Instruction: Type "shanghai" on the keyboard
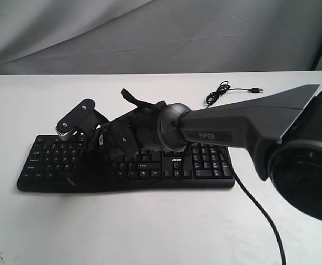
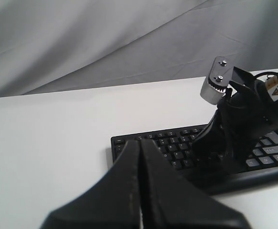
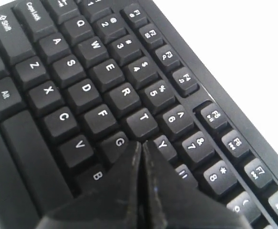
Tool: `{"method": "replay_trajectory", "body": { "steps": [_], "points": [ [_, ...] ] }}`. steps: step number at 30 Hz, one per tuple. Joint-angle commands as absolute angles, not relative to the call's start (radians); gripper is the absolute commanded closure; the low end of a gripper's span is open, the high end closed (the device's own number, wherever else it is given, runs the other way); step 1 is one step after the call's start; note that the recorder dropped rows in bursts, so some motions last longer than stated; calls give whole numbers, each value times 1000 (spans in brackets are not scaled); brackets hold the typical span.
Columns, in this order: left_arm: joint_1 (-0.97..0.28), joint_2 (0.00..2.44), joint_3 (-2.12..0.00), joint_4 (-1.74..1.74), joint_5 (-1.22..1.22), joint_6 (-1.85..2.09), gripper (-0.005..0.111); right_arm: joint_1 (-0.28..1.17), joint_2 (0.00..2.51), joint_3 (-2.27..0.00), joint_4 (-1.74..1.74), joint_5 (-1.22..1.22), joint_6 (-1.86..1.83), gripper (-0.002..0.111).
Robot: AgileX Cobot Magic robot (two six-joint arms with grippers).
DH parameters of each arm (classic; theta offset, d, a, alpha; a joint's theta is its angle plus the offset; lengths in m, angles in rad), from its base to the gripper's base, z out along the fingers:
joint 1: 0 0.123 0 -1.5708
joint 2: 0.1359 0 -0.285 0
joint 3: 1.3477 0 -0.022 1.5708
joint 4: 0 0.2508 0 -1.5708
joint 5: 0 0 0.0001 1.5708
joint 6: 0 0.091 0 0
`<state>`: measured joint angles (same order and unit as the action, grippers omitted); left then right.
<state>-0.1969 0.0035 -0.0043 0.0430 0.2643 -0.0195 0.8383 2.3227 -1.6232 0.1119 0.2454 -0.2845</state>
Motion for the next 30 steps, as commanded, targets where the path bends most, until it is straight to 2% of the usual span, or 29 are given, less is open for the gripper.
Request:
{"method": "replay_trajectory", "body": {
  "steps": [1,7,18,30],
  "points": [
    [-202,0,0,44,259,-22,107,837,2272,-1619,117,296,-290,108],
    [-202,0,0,44,259,-22,107,858,2262,-1662,119,291,-294,108],
    [-202,0,0,44,259,-22,107,909,2488,-2069,142,476,-298,108],
    [-202,0,0,44,259,-22,107,928,2544,-2119,149,453,-298,108]
  ]
}}
